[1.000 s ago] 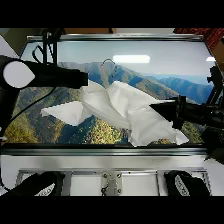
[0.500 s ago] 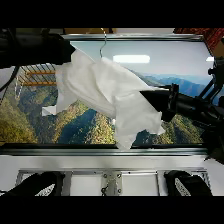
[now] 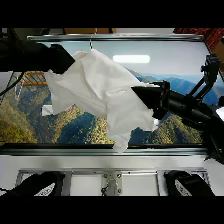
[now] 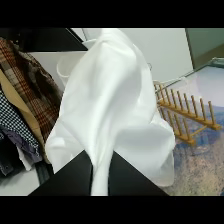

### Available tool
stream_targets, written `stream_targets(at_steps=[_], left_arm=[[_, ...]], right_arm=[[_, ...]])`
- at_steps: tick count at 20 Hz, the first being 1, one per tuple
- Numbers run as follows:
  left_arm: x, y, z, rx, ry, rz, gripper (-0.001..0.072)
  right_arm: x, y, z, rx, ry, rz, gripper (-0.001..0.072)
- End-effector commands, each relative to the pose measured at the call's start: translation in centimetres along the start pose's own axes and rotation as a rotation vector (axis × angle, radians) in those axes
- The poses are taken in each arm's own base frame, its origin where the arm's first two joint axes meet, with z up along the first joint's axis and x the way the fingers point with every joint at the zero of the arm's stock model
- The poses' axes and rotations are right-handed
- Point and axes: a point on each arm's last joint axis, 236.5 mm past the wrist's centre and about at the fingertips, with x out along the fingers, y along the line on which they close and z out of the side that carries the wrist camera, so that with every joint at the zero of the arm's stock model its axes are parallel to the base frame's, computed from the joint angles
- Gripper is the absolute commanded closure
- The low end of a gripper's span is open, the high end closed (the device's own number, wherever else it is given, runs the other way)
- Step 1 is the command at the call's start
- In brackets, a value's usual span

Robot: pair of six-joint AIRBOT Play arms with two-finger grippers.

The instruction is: Fold the clothes and pants, and hang the long-sleeved shirts on hangers.

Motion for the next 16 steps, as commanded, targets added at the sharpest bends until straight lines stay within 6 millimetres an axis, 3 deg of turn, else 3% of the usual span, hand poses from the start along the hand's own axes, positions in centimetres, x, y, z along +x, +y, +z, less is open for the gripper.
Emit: stream_targets(at_steps=[1, 5, 9, 12, 16], left_arm=[[-2.0, 2.8, 1.9, -0.04, -0.087, 0.063, 0.0036], [-7.6, 6.0, 4.9, -0.085, -0.256, 0.152, 0.0037], [-9.3, 8.7, 4.3, -0.13, -0.259, 0.224, 0.0037], [-7.5, 9.7, 2.4, -0.158, -0.179, 0.235, 0.0037], [-0.4, 9.1, -3.7, -0.182, 0.064, 0.184, 0.0037]], right_arm=[[0.0, 0.2, 0.1, -0.002, -0.005, 0.003, 0.0698], [0.0, 0.2, 0.1, -0.003, -0.005, 0.003, 0.0698], [0.0, 0.2, 0.2, -0.004, -0.007, 0.001, 0.0698], [-0.2, 0.1, 0.4, -0.006, -0.011, -0.005, 0.0699], [-0.2, 0.0, 0.2, -0.012, -0.001, -0.007, 0.0698]])
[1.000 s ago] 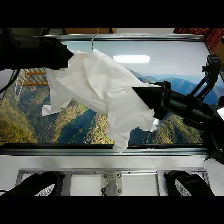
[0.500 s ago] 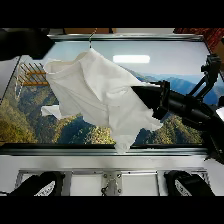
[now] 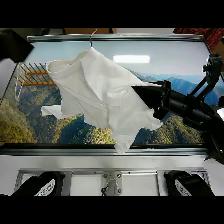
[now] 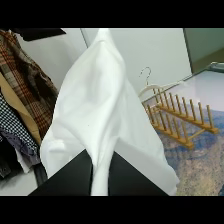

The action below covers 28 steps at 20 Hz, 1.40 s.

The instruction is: Fold the clothes and pants, and hang the long-sleeved shirts on hangers.

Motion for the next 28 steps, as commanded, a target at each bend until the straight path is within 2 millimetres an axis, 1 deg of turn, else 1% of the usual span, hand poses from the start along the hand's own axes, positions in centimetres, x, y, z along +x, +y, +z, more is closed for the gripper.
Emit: stream_targets(at_steps=[1, 2, 4, 7, 8, 9, 10, 11, 12, 13, 14, 15, 17, 19, 21, 23, 26, 28], left_arm=[[4.7, -1.3, -4.9, 0.009, 0.155, -0.032, 0.0037], [6.0, -2.1, -5.4, 0.019, 0.157, -0.049, 0.0037], [7.7, -2.8, -6.1, 0.005, 0.154, -0.064, 0.0037], [8.5, -2.4, -7.1, -0.003, 0.18, -0.051, 0.0038], [8.5, -2.4, -6.9, -0.006, 0.173, -0.051, 0.0173], [8.6, -2.4, -6.4, -0.008, 0.152, -0.054, 0.0408], [8.6, -2.6, -5.6, -0.01, 0.117, -0.062, 0.0615], [8.2, -2.9, -4.6, -0.011, 0.085, -0.072, 0.0694], [7.6, -3.5, -3.7, -0.01, 0.054, -0.088, 0.0695], [6.8, -4.5, -2.8, -0.004, 0.029, -0.118, 0.0695], [5.9, -5.6, -2.1, 0.01, 0.007, -0.143, 0.0695], [5.2, -6.9, -1.7, 0.031, -0.009, -0.169, 0.0695], [3.8, -9.8, -1.6, 0.087, -0.024, -0.231, 0.0695], [3.0, -12.6, -2.2, 0.13, -0.018, -0.29, 0.0695], [2.6, -14.4, -3.8, 0.168, 0.022, -0.325, 0.0695], [2.2, -15.6, -5.3, 0.204, 0.068, -0.348, 0.0695], [2.0, -16.9, -6.1, 0.228, 0.082, -0.376, 0.0695], [2.5, -17.0, -6.5, 0.232, 0.101, -0.374, 0.0694]], right_arm=[[0.0, 0.0, -0.1, -0.002, 0.004, -0.002, 0.0698], [0.0, 0.0, -0.1, -0.002, 0.004, -0.002, 0.0698], [0.0, -0.1, -0.2, -0.006, 0.01, -0.004, 0.0698], [0.0, -0.1, -0.3, -0.008, 0.015, -0.005, 0.0698], [0.0, -0.2, -0.5, -0.014, 0.023, -0.008, 0.0698], [0.0, -0.3, -1.0, -0.017, 0.042, -0.013, 0.0698], [-0.1, -0.5, -1.8, -0.009, 0.076, -0.02, 0.0698], [-0.2, -0.6, -3.0, -0.007, 0.125, -0.025, 0.0698], [-0.3, -0.6, -4.1, -0.01, 0.174, -0.022, 0.0698], [-0.5, -0.5, -5.0, -0.008, 0.211, -0.019, 0.0698], [-0.5, -0.5, -5.4, -0.007, 0.227, -0.017, 0.0698], [-0.4, -0.3, -5.4, -0.003, 0.224, -0.012, 0.0699], [-0.3, -0.4, -5.5, 0.004, 0.227, -0.01, 0.0698], [-0.1, -0.4, -5.1, 0.028, 0.204, -0.003, 0.0699], [0.1, -0.4, -3.9, 0.06, 0.151, -0.004, 0.0698], [0.2, -0.5, -3.2, 0.076, 0.124, -0.005, 0.0698], [0.3, -0.2, -2.4, 0.099, 0.09, 0.007, 0.0698], [0.3, 0.1, -1.8, 0.115, 0.066, 0.016, 0.0698]])
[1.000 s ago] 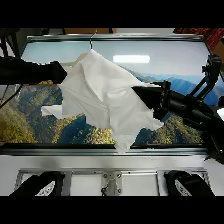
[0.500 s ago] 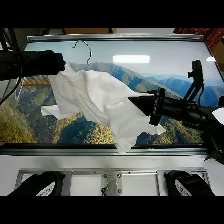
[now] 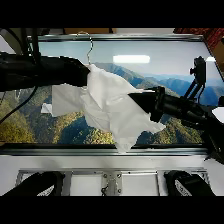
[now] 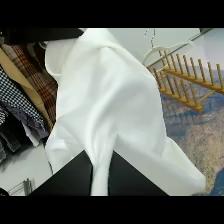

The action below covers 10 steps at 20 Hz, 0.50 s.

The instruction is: Fold the clothes and pants, and hang the long-sleeved shirts on hangers.

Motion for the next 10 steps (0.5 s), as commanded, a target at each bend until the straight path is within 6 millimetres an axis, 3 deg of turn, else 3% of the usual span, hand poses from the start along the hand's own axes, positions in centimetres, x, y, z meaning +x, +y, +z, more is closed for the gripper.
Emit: stream_targets(at_steps=[1, 2, 4, 5, 10], left_arm=[[0.9, -0.8, -1.0, 0.015, 0.046, -0.015, 0.0694], [1.0, -0.8, -1.1, 0.014, 0.051, -0.015, 0.0686], [0.5, -0.8, -0.6, 0.025, 0.038, -0.012, 0.0147], [-0.2, -0.7, 0.2, 0.022, 0.012, -0.011, 0.0089], [-5.5, 1.0, 4.2, 0.003, -0.11, 0.038, 0.0088]], right_arm=[[0.0, 0.4, 1.1, 0.031, -0.046, 0.017, 0.0698], [0.0, 0.4, 1.1, 0.03, -0.046, 0.017, 0.0698], [-0.1, 0.3, 1.2, 0.03, -0.049, 0.015, 0.0699], [-0.1, 0.2, 1.3, 0.027, -0.054, 0.008, 0.0698], [-0.4, 0.1, 3.6, -0.029, -0.149, 0.003, 0.0698]])
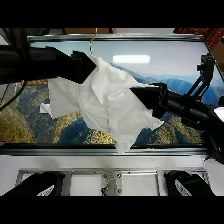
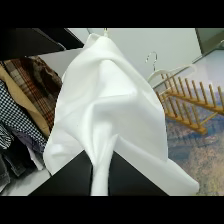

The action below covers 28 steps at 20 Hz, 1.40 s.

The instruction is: Fold the clothes and pants, and hang the long-sleeved shirts on hangers.

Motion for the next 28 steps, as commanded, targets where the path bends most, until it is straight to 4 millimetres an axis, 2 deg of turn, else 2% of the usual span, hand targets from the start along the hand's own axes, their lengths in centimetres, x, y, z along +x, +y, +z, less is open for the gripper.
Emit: stream_targets(at_steps=[1, 3, 7, 11, 13, 14, 15, 16, 17, 19, 22, 25, 28], left_arm=[[-3.3, 1.7, 2.0, -0.016, -0.058, 0.049, 0.0088], [-4.7, 3.3, 2.5, -0.037, -0.072, 0.093, 0.0088], [-6.6, 6.8, 2.3, -0.094, -0.114, 0.181, 0.0089], [-6.6, 9.0, 0.7, -0.137, -0.14, 0.229, 0.009], [-5.8, 9.6, -0.5, -0.151, -0.132, 0.236, 0.0097], [-5.3, 9.8, -1.2, -0.156, -0.122, 0.237, 0.0275], [-4.8, 10.1, -1.9, -0.162, -0.111, 0.237, 0.0558], [-4.2, 10.3, -2.5, -0.165, -0.103, 0.237, 0.0694], [-3.7, 10.5, -2.9, -0.163, -0.097, 0.236, 0.0694], [-2.7, 10.9, -3.3, -0.17, -0.091, 0.238, 0.0694], [-1.9, 11.4, -3.0, -0.167, -0.12, 0.24, 0.0694], [-1.6, 11.7, -2.3, -0.155, -0.145, 0.242, 0.0693], [-0.6, 12.1, -2.6, -0.151, -0.121, 0.244, 0.0693]], right_arm=[[-0.2, -0.2, 1.8, -0.038, -0.074, -0.009, 0.0698], [-1.0, -1.3, 3.0, -0.056, -0.103, -0.057, 0.0698], [-4.7, -3.3, 7.6, -0.158, -0.192, -0.186, 0.0698], [-9.3, -4.4, 12.6, -0.284, -0.286, -0.34, 0.0698], [-12.9, -5.8, 15.6, -0.351, -0.325, -0.504, 0.0698], [-15.1, -6.8, 17.0, -0.388, -0.328, -0.615, 0.0698], [-17.6, -7.6, 18.3, -0.424, -0.326, -0.737, 0.0698], [-20.0, -8.2, 19.5, -0.455, -0.323, -0.855, 0.0698], [-22.7, -8.6, 20.6, -0.492, -0.32, -0.977, 0.0698], [-28.3, -8.2, 22.9, -0.57, -0.335, -1.223, 0.0698], [-35.7, -5.6, 25.7, -0.634, -0.421, -1.516, 0.0698], [-41.2, -3.4, 26.6, -0.65, -0.455, -1.737, 0.0698], [-45.2, -0.7, 27.3, -0.67, -0.513, -1.898, 0.0698]])
